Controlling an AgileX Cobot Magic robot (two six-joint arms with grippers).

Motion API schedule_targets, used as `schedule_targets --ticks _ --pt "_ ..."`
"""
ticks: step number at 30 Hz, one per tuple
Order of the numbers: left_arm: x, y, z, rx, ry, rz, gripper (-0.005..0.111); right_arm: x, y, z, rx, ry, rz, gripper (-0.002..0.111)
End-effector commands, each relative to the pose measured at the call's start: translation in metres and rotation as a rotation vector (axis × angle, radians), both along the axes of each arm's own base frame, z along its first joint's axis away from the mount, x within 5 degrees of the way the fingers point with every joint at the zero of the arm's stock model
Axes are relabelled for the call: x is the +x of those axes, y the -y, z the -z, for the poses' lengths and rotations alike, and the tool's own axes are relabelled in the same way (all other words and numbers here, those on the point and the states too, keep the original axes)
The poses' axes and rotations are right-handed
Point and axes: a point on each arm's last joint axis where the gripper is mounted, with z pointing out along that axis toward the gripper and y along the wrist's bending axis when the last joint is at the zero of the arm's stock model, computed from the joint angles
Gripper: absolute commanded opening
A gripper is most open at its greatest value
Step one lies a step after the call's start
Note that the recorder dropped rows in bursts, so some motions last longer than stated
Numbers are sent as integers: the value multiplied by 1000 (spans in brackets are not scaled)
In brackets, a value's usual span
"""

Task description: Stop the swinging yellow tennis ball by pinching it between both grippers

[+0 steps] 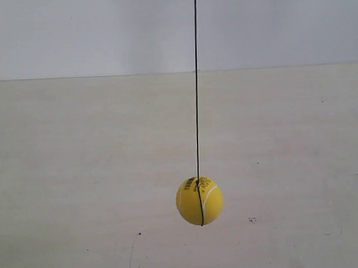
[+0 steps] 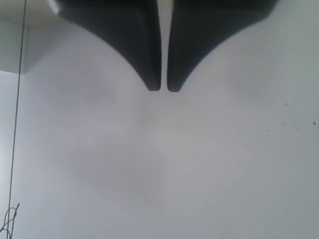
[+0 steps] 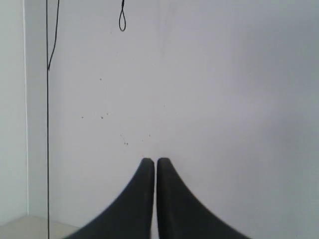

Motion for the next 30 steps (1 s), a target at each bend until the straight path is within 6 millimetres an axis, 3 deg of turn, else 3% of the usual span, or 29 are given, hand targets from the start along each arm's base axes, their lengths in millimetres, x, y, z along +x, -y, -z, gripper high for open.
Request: schedule_targets --ticks 1,14,19,30 --pt "-10 -4 -2 -47 12 -7 5 -8 4 0 30 31 2 0" --pt "-39 -6 -14 -76 189 33 5 -4 7 3 42 -23 40 0" --pt "-41 4 -8 92 211 82 5 -5 7 3 42 -20 37 0" --pt "-41 4 -8 96 212 83 5 -4 7 3 42 -23 41 0"
